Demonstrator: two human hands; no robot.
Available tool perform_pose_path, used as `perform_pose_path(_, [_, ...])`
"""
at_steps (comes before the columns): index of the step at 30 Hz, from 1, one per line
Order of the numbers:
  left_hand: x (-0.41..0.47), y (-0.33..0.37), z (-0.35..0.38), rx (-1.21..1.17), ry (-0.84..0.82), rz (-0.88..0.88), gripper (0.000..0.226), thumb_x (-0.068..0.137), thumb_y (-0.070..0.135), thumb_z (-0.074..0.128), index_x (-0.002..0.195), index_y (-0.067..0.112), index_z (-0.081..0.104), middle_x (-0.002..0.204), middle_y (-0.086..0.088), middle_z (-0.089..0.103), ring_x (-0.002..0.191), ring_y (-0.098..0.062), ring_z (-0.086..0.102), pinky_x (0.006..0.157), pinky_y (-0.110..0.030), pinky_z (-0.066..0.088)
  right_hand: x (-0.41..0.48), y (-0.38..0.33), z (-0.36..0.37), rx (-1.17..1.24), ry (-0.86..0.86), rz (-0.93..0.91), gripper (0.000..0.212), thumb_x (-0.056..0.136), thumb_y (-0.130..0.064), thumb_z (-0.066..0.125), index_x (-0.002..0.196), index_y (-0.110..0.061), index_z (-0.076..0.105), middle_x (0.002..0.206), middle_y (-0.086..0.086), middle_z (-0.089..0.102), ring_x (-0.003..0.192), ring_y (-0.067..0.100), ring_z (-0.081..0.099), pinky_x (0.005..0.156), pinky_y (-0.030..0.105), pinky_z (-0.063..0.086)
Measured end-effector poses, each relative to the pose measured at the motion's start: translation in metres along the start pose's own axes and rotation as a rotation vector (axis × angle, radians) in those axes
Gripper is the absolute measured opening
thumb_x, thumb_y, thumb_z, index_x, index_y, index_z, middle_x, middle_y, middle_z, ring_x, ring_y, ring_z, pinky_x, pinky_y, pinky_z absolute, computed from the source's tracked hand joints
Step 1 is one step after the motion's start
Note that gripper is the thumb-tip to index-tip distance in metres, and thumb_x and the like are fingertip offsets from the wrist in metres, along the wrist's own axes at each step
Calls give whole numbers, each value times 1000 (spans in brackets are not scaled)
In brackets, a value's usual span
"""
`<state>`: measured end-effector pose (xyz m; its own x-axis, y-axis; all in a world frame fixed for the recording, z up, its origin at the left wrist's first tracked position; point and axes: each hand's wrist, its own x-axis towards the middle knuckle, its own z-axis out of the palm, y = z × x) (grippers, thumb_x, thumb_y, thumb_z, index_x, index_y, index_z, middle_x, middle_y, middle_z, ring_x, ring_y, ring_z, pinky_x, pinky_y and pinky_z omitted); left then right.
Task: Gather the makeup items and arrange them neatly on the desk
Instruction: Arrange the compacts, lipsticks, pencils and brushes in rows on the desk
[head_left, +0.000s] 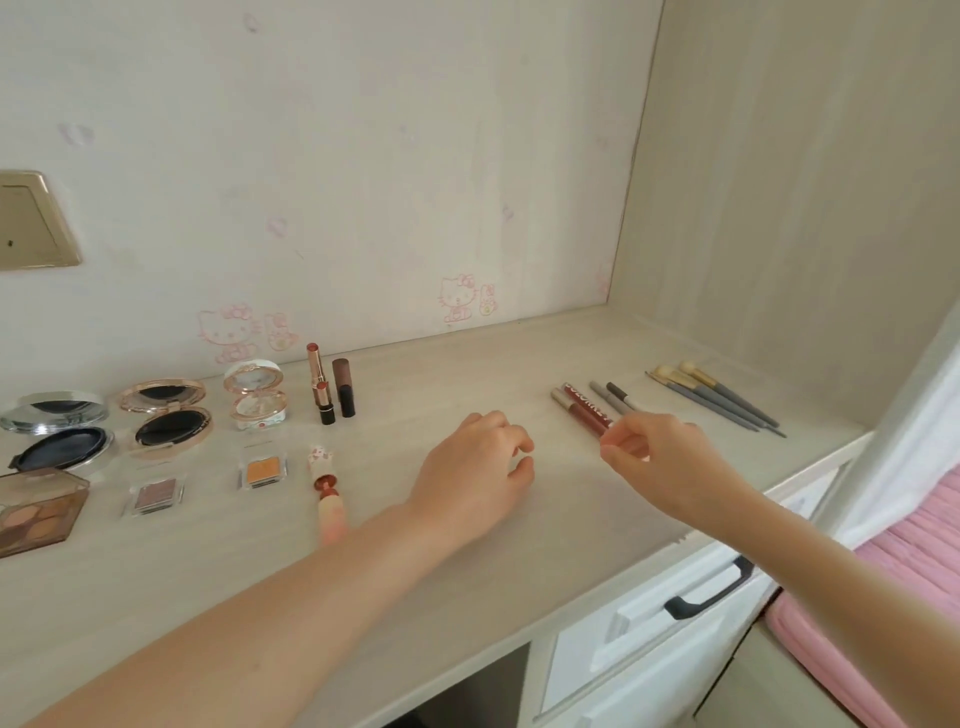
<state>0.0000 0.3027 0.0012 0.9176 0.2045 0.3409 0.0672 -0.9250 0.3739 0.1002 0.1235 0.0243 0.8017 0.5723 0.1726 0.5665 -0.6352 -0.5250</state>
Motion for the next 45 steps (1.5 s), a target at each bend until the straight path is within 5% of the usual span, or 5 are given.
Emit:
perform_pose_path(17, [127, 2, 52, -86, -265, -151, 55, 94, 22, 49, 146, 12, 33, 144, -14, 45, 137, -28, 34, 109, -30, 30, 21, 32, 16, -561, 167, -173, 22, 96, -34, 44, 109, -19, 54, 107, -2, 52, 101, 19, 49, 75, 29, 48])
perform_pose_path(24, [120, -3, 51, -107, -204, -118, 41, 93, 16, 50, 134, 13, 49, 137, -9, 53, 130, -25, 44, 104, -27, 33, 21, 34, 24, -576, 204, -164, 19, 94, -29, 48, 107, -17, 55, 107, 1, 52, 97, 21, 50, 75, 33, 49])
perform_pose_path(30, [101, -16, 38, -83, -91, -34, 31, 86, 14, 64, 117, 14, 64, 119, -8, 64, 114, -23, 55, 96, -25, 39, 20, 33, 31, -715, 296, -191, 21, 63, -7, 79, 73, -11, 61, 75, 7, 59, 66, 25, 53, 53, 33, 43])
perform_pose_path(35, [85, -25, 7, -111, -78, 34, 14, 79, 14, 73, 93, 18, 73, 95, 2, 67, 98, -17, 56, 88, -28, 42, 10, 29, 28, -650, 307, -215, 12, 74, -15, 73, 80, -16, 63, 79, -1, 59, 73, 21, 53, 60, 32, 46])
perform_pose_path(45, [36, -37, -64, -345, -93, -54, 12, 77, 23, 78, 89, 26, 76, 83, 10, 71, 85, -7, 64, 87, -28, 48, -17, -10, 23, -371, 247, -318, 23, 88, -41, 61, 103, -25, 56, 96, -12, 63, 91, 13, 59, 85, 35, 48])
